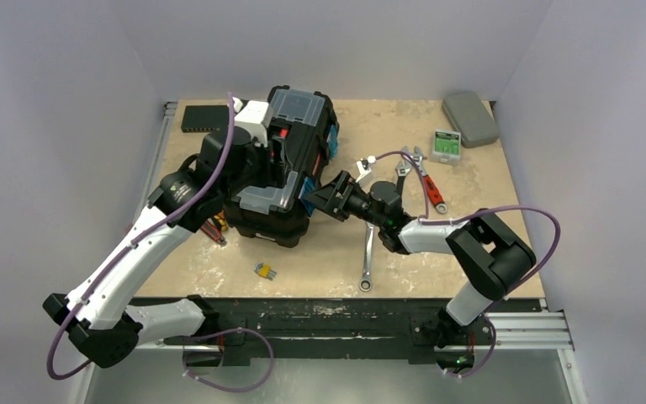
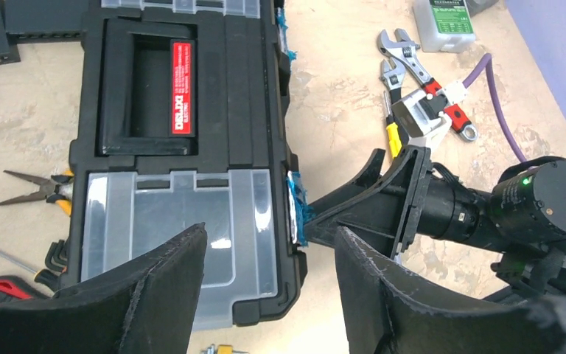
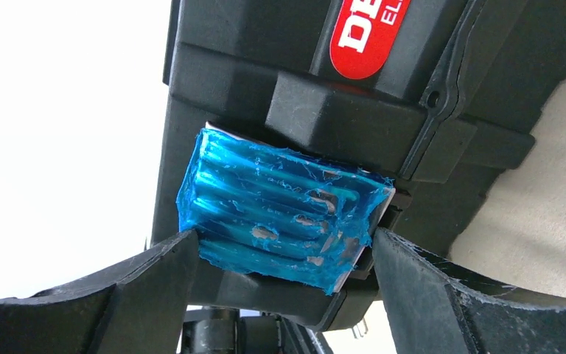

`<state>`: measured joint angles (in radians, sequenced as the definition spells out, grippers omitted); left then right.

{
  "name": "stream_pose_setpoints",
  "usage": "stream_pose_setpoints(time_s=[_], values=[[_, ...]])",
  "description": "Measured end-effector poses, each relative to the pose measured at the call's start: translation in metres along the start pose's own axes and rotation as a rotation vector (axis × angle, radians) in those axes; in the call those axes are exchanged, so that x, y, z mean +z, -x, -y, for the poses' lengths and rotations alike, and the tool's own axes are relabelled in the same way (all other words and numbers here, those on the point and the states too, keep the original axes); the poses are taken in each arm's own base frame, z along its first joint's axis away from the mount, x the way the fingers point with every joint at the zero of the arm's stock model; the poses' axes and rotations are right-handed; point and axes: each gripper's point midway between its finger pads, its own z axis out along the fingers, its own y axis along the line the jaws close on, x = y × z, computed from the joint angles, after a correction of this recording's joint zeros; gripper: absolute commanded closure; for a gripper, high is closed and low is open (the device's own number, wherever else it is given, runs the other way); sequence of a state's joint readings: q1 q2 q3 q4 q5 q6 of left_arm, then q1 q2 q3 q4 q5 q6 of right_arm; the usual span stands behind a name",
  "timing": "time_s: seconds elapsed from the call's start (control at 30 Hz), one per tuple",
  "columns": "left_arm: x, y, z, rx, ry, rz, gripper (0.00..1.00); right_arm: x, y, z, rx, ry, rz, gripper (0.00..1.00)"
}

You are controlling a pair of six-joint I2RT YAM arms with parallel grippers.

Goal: Pack the tool kit
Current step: Close the toolbox at the center of the board.

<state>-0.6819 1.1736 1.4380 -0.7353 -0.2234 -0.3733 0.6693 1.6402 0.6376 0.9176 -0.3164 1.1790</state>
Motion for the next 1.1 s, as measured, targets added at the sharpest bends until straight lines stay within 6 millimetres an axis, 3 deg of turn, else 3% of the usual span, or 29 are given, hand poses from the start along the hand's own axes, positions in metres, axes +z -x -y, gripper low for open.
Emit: stream_pose_setpoints(time_s=[0.23,0.47,0.7,1.1], values=[[-0.005,-0.009,-0.011,-0.021,0.019,0.011,0.38,0.0,0.0,-0.002,0.039,-0.073,0.033,0.15],[0.006,-0.03,-0.019,-0.035,0.043,-0.034,0.38,-0.003,0.006,0.003,0.061,-0.134,0.082,0.26],[0.009,-0.034,-0.022,-0.042,0.051,-0.043,0.39,-0.006,-0.002,0.035,0.084,-0.22,0.087,0.36],[0.017,-0.041,-0.029,-0.066,0.057,-0.052,0.39,-0.005,-0.001,0.036,0.11,-0.216,0.09,0.47]])
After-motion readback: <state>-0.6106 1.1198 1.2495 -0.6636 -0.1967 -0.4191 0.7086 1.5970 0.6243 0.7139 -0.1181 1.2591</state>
